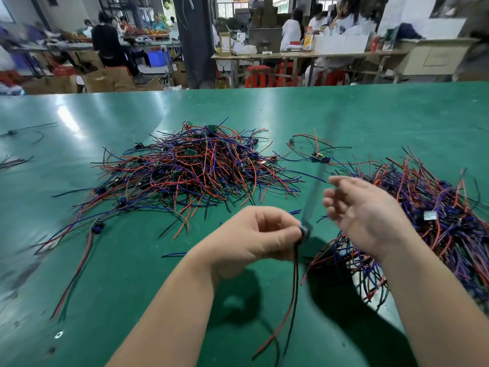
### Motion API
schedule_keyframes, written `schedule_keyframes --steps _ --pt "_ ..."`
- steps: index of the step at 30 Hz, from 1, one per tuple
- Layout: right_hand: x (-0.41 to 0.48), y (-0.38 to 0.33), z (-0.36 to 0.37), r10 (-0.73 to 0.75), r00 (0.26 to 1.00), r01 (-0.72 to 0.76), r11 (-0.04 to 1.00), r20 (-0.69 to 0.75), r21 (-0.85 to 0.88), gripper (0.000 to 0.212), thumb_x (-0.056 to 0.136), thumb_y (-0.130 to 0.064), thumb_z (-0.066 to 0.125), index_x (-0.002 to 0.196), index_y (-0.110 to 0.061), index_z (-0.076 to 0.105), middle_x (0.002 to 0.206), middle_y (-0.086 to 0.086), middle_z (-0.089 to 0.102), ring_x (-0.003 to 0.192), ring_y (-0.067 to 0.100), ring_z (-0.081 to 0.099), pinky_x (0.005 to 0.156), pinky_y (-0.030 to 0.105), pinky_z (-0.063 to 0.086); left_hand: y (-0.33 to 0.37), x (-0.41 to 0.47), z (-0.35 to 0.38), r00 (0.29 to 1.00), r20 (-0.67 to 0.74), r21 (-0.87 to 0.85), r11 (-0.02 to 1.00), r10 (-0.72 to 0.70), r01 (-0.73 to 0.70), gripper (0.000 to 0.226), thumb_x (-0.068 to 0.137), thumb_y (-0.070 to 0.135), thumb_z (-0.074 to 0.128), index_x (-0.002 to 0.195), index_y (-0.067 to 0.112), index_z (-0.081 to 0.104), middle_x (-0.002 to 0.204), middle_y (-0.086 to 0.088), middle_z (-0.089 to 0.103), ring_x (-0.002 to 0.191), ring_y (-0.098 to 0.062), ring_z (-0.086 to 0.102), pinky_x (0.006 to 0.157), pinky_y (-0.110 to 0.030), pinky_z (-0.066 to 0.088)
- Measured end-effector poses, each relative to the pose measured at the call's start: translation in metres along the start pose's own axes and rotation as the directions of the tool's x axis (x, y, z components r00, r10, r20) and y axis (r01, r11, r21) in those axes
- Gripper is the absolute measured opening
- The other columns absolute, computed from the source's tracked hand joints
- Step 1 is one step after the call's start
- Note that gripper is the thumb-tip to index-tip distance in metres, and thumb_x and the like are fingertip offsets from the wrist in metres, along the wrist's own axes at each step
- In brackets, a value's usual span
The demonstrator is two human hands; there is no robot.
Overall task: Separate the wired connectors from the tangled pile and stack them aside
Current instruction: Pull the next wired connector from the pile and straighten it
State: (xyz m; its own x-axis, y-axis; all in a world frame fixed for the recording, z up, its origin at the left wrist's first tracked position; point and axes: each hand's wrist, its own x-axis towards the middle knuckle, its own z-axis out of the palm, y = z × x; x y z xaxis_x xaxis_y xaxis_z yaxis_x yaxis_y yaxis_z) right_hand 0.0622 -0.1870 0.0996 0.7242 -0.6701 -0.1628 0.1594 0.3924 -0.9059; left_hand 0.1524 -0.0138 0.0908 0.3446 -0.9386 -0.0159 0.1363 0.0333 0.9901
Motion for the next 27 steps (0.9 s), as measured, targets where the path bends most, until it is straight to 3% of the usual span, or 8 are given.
schedule_keyframes --steps 3,6,9,13,16,20,24,27 --pt "-0.01 0.011 0.007 0.086 0.942 0.023 0.948 0.325 -0.319 0.024 0.087 0.006 0.057 0.102 -0.012 0.061 0.074 0.01 0.062 0.055 0.015 0.061 0.052 0.02 0.05 0.007 0.003 -0.004 0.979 -0.201 -0.308 0.948 0.017 -0.08 0.009 0.07 0.021 0.065 0.077 0.015 0.065 0.07 -0.002 0.071 0.053 -0.007 0.065 0.053 -0.019 0.053" --pt "-0.018 0.02 0.017 0.048 0.865 0.131 0.94 0.499 -0.316 0.045 0.063 -0.006 0.074 0.105 -0.018 0.065 0.072 0.007 0.064 0.063 0.017 0.06 0.057 0.022 0.049 0.013 0.003 -0.009 0.949 -0.312 -0.426 0.9 -0.052 -0.091 0.028 0.057 0.031 0.073 0.08 0.019 0.063 0.072 0.001 0.073 0.048 -0.003 0.063 0.044 -0.014 0.049" --pt "-0.019 0.024 0.025 -0.094 0.888 0.154 0.983 0.45 -0.098 0.031 0.059 -0.011 0.074 0.09 -0.014 0.071 0.068 0.007 0.065 0.058 0.015 0.059 0.055 0.019 0.048 0.012 0.004 -0.006 0.931 -0.36 -0.347 0.935 -0.062 -0.072 0.018 0.053 0.036 0.073 0.067 0.026 0.07 0.077 0.005 0.074 0.045 -0.002 0.061 0.042 -0.014 0.043" --pt "-0.016 0.022 0.029 -0.097 0.956 0.081 0.994 0.277 0.068 0.008 0.064 -0.014 0.067 0.067 -0.011 0.074 0.061 0.004 0.065 0.05 0.009 0.057 0.052 0.015 0.049 0.001 0.009 0.002 0.932 -0.362 -0.206 0.974 0.013 -0.093 0.027 0.054 0.028 0.082 0.073 0.025 0.063 0.084 0.002 0.072 0.048 -0.006 0.06 0.043 -0.016 0.042" --pt "-0.015 0.016 0.023 -0.062 0.965 0.033 0.993 0.255 0.117 0.014 0.069 -0.02 0.063 0.062 -0.013 0.073 0.057 0.0 0.059 0.049 0.006 0.053 0.05 0.014 0.046 -0.002 0.006 0.004 0.98 -0.181 -0.054 0.994 0.085 -0.096 0.017 0.071 0.011 0.076 0.079 0.026 0.075 0.083 0.007 0.073 0.06 -0.007 0.065 0.051 -0.016 0.047" --pt "-0.016 0.01 0.016 -0.083 0.906 0.1 0.995 0.414 -0.02 0.016 0.072 -0.026 0.064 0.064 -0.014 0.07 0.061 0.002 0.058 0.051 0.008 0.05 0.049 0.015 0.044 0.001 0.003 0.004 0.997 -0.077 -0.09 0.996 0.0 -0.007 0.013 0.077 0.013 0.073 0.082 0.023 0.077 0.088 -0.002 0.075 0.069 -0.013 0.071 0.054 -0.021 0.054" --pt "-0.015 0.015 0.016 -0.217 0.917 0.342 0.859 0.334 -0.382 0.022 0.072 -0.023 0.073 0.06 -0.007 0.064 0.05 0.005 0.054 0.043 0.011 0.046 0.043 0.019 0.038 -0.002 0.009 0.011 0.969 -0.234 -0.049 0.996 -0.084 0.074 0.028 0.064 0.036 0.075 0.075 0.01 0.075 0.079 -0.01 0.073 0.063 -0.018 0.07 0.056 -0.023 0.054" --pt "-0.014 0.019 0.017 -0.246 0.932 0.347 0.817 0.266 -0.46 0.023 0.077 -0.01 0.075 0.058 -0.008 0.064 0.046 0.005 0.054 0.041 0.012 0.044 0.041 0.02 0.037 -0.009 0.011 0.016 0.965 -0.251 0.064 0.993 -0.079 0.098 0.017 0.079 0.02 0.074 0.079 0.003 0.073 0.072 -0.009 0.071 0.062 -0.014 0.067 0.055 -0.02 0.053"
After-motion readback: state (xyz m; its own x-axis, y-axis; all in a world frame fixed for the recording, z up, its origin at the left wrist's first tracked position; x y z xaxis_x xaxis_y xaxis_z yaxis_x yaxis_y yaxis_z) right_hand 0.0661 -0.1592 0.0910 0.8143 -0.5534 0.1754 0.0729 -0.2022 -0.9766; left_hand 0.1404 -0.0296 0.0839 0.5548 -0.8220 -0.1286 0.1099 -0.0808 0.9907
